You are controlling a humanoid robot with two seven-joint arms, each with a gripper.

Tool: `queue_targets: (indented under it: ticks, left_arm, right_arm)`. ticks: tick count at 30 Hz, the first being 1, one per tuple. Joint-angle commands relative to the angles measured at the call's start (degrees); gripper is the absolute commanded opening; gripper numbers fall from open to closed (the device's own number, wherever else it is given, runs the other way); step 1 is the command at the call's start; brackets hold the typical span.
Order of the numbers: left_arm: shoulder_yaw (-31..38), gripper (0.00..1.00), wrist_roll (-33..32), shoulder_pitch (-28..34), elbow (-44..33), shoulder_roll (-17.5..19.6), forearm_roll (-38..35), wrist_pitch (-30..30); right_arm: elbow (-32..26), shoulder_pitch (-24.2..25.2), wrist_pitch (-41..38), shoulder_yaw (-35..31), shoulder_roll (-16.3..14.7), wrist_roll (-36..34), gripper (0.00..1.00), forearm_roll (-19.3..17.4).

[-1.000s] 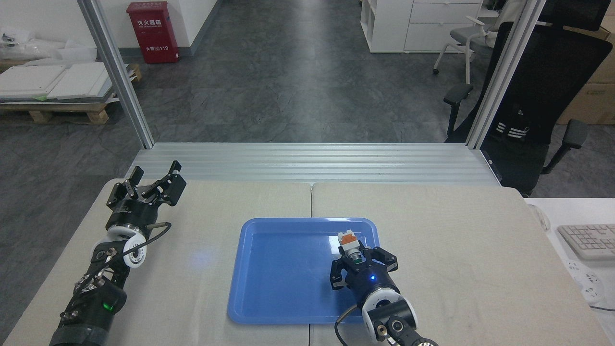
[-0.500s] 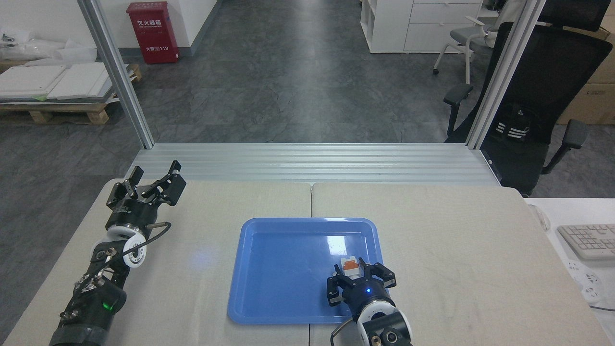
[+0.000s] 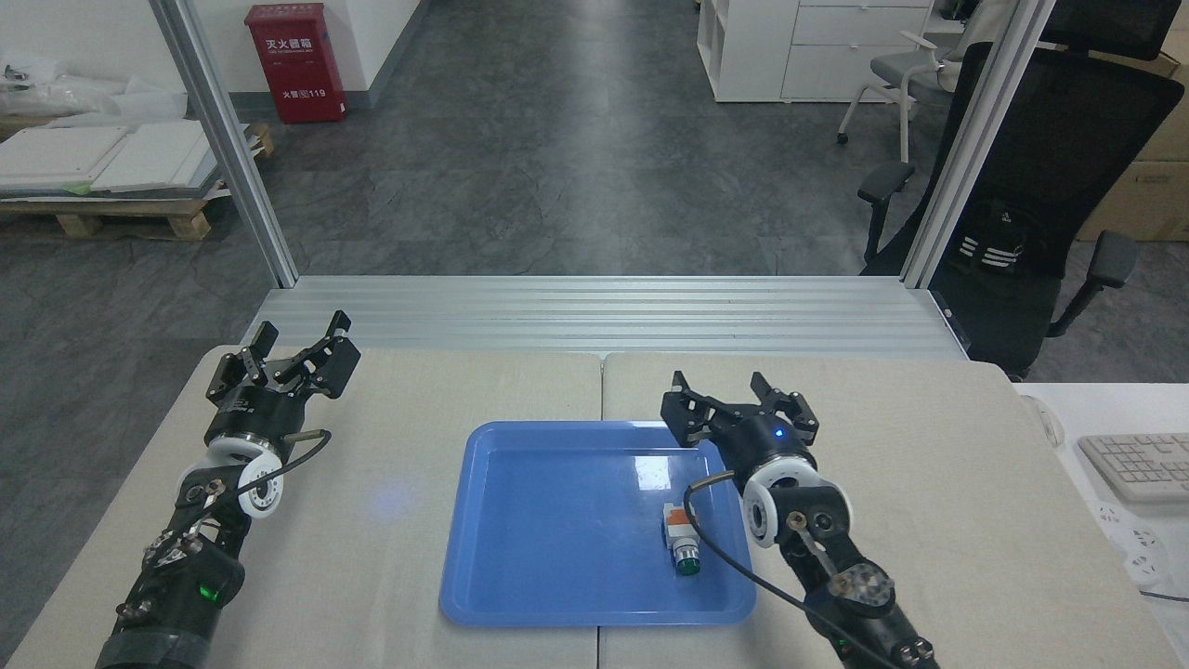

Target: Pick up switch part and place in tray

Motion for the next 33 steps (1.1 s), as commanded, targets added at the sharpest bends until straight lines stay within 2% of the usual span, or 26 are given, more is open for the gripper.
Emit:
queue_targets:
  ticks: [1, 3, 5, 7, 10, 13, 21, 28, 33]
  left_arm:
    - [-0.01, 1.00, -0.06, 0.00, 0.00, 0.00, 0.00, 0.01]
    - [-0.01, 1.00, 0.03, 0.00, 0.00, 0.00, 0.00, 0.01]
    - [-0.01, 1.00, 0.03, 0.00, 0.00, 0.00, 0.00, 0.01]
    - [-0.01, 1.00, 0.03, 0.00, 0.00, 0.00, 0.00, 0.01]
    - [-0.01, 1.00, -0.06, 0.00, 0.00, 0.00, 0.00, 0.01]
    - [-0.01, 1.00, 0.03, 0.00, 0.00, 0.00, 0.00, 0.01]
    - [-0.01, 1.00, 0.03, 0.00, 0.00, 0.00, 0.00, 0.01]
    - [-0.01, 1.00, -0.06, 0.00, 0.00, 0.00, 0.00, 0.01]
    - [-0.01, 1.00, -0.06, 0.00, 0.00, 0.00, 0.00, 0.01]
  right_arm:
    - [9.76, -2.44, -22.10, -10.16, -12.34, -14.42, 0.99, -0.70]
    - [16.77, -3.84, -27.20, -12.54, -15.69, -18.19, 0.99, -0.79]
    - [20.84, -4.11, -28.97, -13.08, -16.58, -19.97, 0.99, -0.88]
    - [22.52, -3.50, -30.30, -13.08, -16.93, -21.37, 0.99, -1.49]
    - [22.53, -2.09, -30.92, -13.08, -16.85, -21.47, 0.99, -5.52]
    - [22.44, -2.00, -30.39, -13.08, -16.76, -21.12, 0.99, -7.91]
    - [21.13, -2.44, -29.95, -13.25, -15.70, -16.11, 0.99, -8.26]
    - [19.89, -3.76, -25.12, -12.11, -15.62, -12.95, 0.99, -8.18]
    - [18.31, -4.81, -23.89, -12.11, -13.24, -12.06, 0.99, -8.00]
